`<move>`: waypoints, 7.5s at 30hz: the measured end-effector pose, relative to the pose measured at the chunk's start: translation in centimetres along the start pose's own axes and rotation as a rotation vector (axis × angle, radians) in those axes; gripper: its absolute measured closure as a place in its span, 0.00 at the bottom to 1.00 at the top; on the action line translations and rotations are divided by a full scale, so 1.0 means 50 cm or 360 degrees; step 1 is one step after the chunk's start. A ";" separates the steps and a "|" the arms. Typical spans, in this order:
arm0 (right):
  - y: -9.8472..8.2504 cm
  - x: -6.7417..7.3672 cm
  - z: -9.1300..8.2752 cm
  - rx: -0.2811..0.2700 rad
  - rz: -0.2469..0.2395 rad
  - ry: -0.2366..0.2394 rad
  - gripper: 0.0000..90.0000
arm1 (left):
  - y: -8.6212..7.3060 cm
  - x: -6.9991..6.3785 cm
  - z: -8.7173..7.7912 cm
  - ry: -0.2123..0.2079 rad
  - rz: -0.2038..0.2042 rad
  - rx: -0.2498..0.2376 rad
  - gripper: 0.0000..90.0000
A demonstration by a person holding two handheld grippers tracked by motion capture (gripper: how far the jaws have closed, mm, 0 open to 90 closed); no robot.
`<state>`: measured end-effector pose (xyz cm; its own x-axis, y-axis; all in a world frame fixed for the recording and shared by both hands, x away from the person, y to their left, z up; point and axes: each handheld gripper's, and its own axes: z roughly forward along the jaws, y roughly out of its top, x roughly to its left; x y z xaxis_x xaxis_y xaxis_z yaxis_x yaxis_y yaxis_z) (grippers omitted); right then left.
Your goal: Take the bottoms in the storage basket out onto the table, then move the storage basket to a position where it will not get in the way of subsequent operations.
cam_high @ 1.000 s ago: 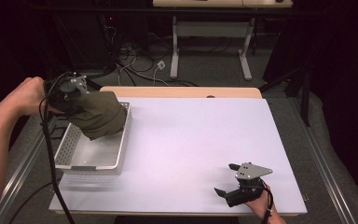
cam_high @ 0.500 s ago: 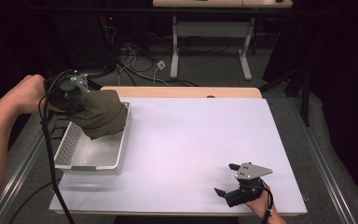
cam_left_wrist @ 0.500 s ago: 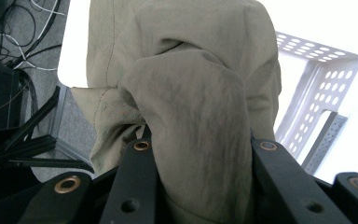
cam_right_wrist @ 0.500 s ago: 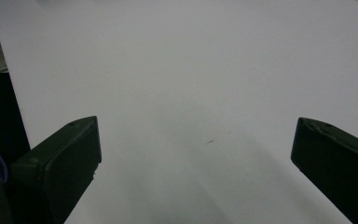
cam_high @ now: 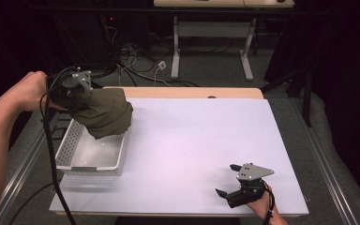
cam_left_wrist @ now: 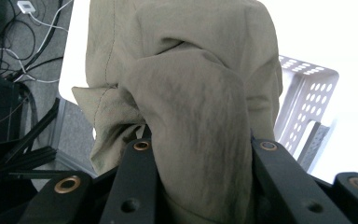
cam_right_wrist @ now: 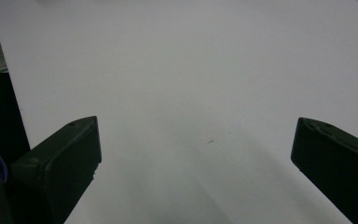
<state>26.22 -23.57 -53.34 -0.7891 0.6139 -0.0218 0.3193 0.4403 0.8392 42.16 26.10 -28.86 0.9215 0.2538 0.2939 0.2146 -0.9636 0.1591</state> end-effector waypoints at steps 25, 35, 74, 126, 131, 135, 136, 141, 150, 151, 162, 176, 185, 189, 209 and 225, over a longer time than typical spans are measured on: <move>-0.001 -0.002 0.000 0.0000 0.0006 0.0001 0.01 | 0.062 -0.023 0.005 -0.0013 0.0063 -0.0077 0.81; -0.001 -0.002 0.000 0.0000 0.0005 0.0002 0.01 | 0.091 -0.034 0.011 -0.0011 0.0104 -0.0085 0.81; -0.001 -0.003 0.000 -0.0004 0.0009 0.0002 0.01 | 0.234 -0.079 0.050 -0.0038 0.0263 -0.0171 0.81; -0.002 -0.005 -0.002 -0.0001 0.0021 -0.0007 0.01 | 0.341 -0.158 0.241 -0.0193 0.0177 -0.0270 0.80; -0.002 -0.006 -0.001 0.0001 0.0019 -0.0006 0.01 | 0.336 -0.165 0.254 -0.0177 0.0117 -0.0298 0.80; -0.002 -0.006 -0.001 0.0003 0.0019 -0.0007 0.01 | 0.328 -0.169 0.262 -0.0172 0.0035 -0.0338 0.79; -0.002 -0.005 0.000 0.0004 0.0020 -0.0008 0.01 | 0.326 -0.171 0.264 -0.0174 0.0018 -0.0351 0.79; -0.002 -0.005 0.000 0.0012 0.0021 -0.0006 0.01 | 0.318 -0.182 0.276 -0.0172 -0.0038 -0.0403 0.79; -0.002 -0.005 0.001 0.0017 0.0021 -0.0010 0.01 | 0.304 -0.203 0.298 -0.0179 -0.0148 -0.0503 0.76; -0.002 -0.005 0.002 0.0020 0.0018 -0.0012 0.01 | 0.303 -0.207 0.300 -0.0179 -0.0159 -0.0512 0.76; -0.002 -0.006 0.002 0.0025 0.0024 -0.0019 0.01 | 0.288 -0.246 0.338 -0.0233 -0.0220 -0.0624 0.74; 0.000 -0.009 0.003 0.0037 0.0046 -0.0040 0.01 | 0.268 -0.298 0.380 -0.0298 -0.0280 -0.0737 0.71; 0.000 -0.010 0.007 0.0057 0.0052 -0.0048 0.01 | 0.255 -0.332 0.386 -0.0232 -0.0298 -0.0851 0.57; 0.001 -0.011 0.009 0.0066 0.0057 -0.0056 0.01 | 0.249 -0.340 0.387 -0.0235 -0.0329 -0.0905 0.40; 0.052 -0.023 0.043 0.0155 0.0063 -0.0121 0.01 | 0.183 -0.366 0.348 -0.0165 -0.0504 -0.1018 0.00; 0.121 -0.025 0.092 0.0173 0.0007 -0.0098 0.02 | 0.164 -0.376 0.383 -0.0194 -0.0566 -0.0965 0.21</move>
<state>31.55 -18.64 -50.72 -0.7551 0.6534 -0.0543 0.3802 0.5039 0.7756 32.77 11.83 -51.12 0.8664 0.4987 0.0253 0.3235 -0.5991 0.7324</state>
